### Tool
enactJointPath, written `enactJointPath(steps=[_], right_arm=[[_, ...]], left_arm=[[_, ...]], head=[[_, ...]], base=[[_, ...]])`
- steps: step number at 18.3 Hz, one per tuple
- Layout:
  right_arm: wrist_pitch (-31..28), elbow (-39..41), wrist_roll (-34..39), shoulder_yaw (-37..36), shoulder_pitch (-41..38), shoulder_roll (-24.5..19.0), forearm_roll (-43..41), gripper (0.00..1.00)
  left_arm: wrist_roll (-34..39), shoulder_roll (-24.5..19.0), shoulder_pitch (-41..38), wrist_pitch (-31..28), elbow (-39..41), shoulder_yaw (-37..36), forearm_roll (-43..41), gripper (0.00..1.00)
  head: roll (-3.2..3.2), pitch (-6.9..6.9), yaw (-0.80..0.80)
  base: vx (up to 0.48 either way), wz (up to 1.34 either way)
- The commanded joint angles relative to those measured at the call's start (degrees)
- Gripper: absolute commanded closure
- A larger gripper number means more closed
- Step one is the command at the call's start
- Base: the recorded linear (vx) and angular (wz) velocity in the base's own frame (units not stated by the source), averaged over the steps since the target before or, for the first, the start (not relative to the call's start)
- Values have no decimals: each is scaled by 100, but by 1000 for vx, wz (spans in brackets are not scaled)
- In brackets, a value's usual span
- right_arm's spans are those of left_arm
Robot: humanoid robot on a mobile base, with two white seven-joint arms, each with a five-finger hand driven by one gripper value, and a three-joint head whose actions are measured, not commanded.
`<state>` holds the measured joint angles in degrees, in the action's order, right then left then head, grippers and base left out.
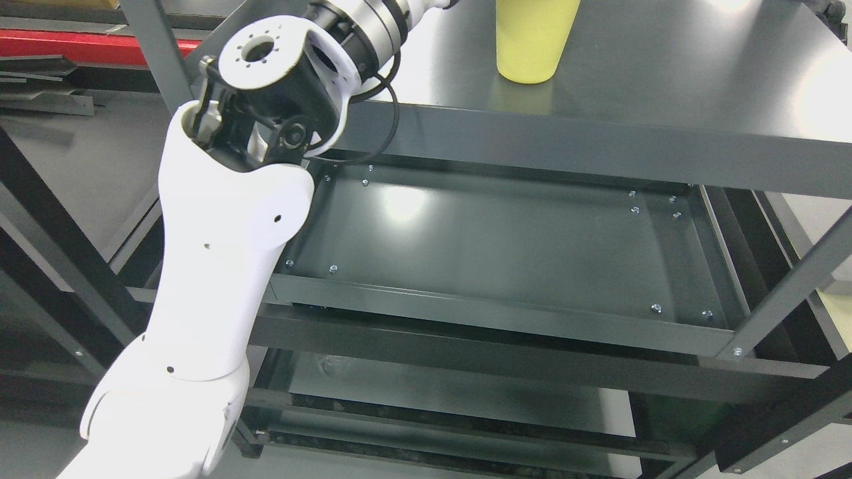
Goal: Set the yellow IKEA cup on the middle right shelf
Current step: 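Release the cup upright on the shelf and open the left hand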
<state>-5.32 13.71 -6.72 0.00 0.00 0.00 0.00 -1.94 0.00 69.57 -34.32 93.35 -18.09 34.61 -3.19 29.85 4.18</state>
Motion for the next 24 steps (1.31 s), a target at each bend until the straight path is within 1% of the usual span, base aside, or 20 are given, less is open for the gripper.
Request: enactJointPath(steps=[1, 3, 5, 6, 8, 10, 11, 13, 15, 20, 24], right_arm=[[-4, 0, 5, 97, -79, 100, -141, 1], [-4, 0, 5, 97, -79, 100, -141, 1], [-4, 0, 5, 97, -79, 100, -141, 1], [-4, 0, 5, 97, -79, 100, -141, 1], [-4, 0, 5, 97, -79, 100, -141, 1], [-4, 0, 5, 97, -79, 100, -141, 1], [-4, 0, 5, 97, -79, 100, -141, 1], [-4, 0, 5, 97, -79, 100, -141, 1], [-4, 0, 5, 97, -79, 100, -141, 1], [-4, 0, 5, 97, -79, 100, -141, 1], [-4, 0, 5, 97, -79, 100, -141, 1]], left_arm=[[-981, -100, 66, -13, 640, 649, -16, 3], [-1605, -100, 74, -31, 675, 684, 28, 3], [-2150, -100, 22, -266, 684, 623, 246, 3], [-2301, -100, 4, -494, 684, 605, 474, 3], [-2399, -100, -101, -1135, 710, 500, 1220, 3], [-2416, -193, -259, -1506, 763, 264, 1757, 3], [-2442, -281, -338, -1542, 763, 45, 1881, 3], [-2801, -395, -549, -1543, 789, -430, 1909, 3], [-3127, -405, -733, -1534, 807, -799, 1909, 3], [-3243, -370, -1112, -1525, 807, -1503, 1900, 3], [-3243, -396, -1691, -1516, 781, -2048, 1813, 3]], head=[[0, 0, 0], [0, 0, 0], [0, 0, 0], [0, 0, 0], [0, 0, 0], [0, 0, 0], [0, 0, 0], [0, 0, 0], [0, 0, 0], [0, 0, 0], [0, 0, 0]], base=[[0, 0], [0, 0], [0, 0], [0, 0], [0, 0], [0, 0], [0, 0], [0, 0], [0, 0], [0, 0], [0, 0]])
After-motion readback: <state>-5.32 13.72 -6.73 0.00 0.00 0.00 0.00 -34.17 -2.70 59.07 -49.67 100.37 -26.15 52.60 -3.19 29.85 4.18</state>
